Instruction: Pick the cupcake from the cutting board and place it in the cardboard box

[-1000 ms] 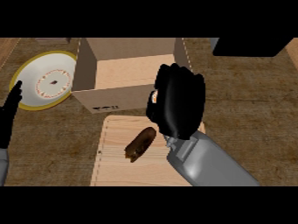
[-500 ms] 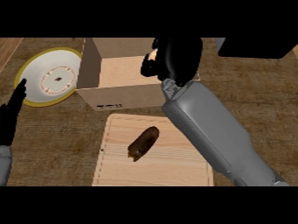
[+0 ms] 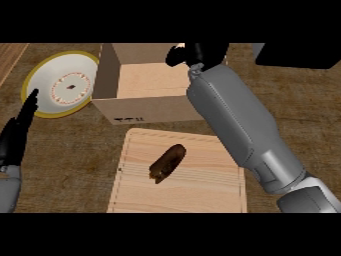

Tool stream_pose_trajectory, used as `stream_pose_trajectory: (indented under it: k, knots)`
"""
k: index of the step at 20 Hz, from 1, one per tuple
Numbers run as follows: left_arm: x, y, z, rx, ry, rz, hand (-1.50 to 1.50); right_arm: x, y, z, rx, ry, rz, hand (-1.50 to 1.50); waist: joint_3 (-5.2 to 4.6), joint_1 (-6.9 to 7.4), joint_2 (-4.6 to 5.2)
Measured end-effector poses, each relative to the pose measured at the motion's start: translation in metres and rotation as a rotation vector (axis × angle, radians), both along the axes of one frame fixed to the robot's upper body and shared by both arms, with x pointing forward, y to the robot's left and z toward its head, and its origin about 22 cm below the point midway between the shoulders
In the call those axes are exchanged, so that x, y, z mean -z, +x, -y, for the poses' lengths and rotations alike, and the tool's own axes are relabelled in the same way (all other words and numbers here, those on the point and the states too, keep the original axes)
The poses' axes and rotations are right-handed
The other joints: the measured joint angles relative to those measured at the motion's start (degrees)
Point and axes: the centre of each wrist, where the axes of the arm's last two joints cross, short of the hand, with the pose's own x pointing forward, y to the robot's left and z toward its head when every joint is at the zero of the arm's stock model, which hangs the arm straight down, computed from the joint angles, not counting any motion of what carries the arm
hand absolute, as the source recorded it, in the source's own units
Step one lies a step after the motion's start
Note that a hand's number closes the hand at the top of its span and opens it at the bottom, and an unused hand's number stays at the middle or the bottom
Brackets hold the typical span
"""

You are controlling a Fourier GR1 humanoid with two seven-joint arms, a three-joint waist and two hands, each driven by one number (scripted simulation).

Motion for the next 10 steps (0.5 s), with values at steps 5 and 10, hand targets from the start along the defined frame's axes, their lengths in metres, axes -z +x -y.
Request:
stream_pose_trajectory:
  k: [5, 10]
  knots:
    - [0.0, 0.004, 0.003, 0.007, 0.002, 0.007, 0.0, 0.013, 0.017, 0.007, 0.068, 0.014, -0.04, -1.5, -0.03, 0.66, 0.44]
    - [-0.007, 0.009, 0.001, 0.03, 0.006, 0.022, 0.0, 0.025, 0.026, 0.019, 0.123, 0.131, -0.092, -1.5, 0.02, 1.8, 0.98]
